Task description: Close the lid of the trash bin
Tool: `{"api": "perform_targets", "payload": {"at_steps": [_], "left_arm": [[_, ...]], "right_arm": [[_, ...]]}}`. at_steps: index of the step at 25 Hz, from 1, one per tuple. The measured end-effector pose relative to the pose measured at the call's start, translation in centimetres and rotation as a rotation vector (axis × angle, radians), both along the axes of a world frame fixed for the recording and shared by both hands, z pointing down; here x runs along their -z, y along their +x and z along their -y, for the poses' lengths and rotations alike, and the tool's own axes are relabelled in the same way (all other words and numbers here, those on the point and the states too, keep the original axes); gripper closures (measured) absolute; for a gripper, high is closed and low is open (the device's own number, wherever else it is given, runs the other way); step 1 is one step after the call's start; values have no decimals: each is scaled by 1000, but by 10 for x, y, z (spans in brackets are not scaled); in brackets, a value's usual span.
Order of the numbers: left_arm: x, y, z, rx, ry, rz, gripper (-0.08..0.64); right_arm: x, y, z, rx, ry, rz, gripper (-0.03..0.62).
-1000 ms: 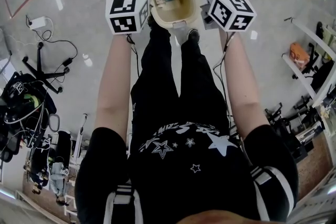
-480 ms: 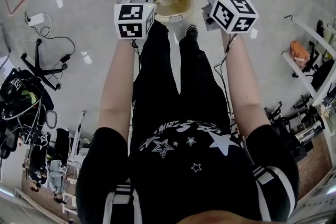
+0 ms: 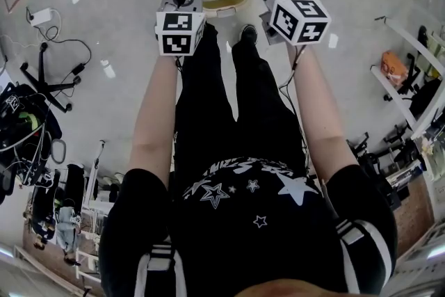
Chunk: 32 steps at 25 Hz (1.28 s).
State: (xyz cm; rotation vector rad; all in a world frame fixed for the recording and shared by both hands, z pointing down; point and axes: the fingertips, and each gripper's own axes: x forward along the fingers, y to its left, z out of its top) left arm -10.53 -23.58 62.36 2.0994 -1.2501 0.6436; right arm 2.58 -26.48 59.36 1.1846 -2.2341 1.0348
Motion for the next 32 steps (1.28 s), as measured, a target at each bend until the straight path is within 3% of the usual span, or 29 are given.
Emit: {"api": "perform_targets", "payload": {"at_steps": [16,32], "left_arm": [[-46,8,-51,26,-59,53,549],[-65,12,-56,1,-117,77,548]], "right_arm": [[-81,-7,-79,155,-183,-82,586],[-139,-3,-102,189,-309,-174,586]]}}
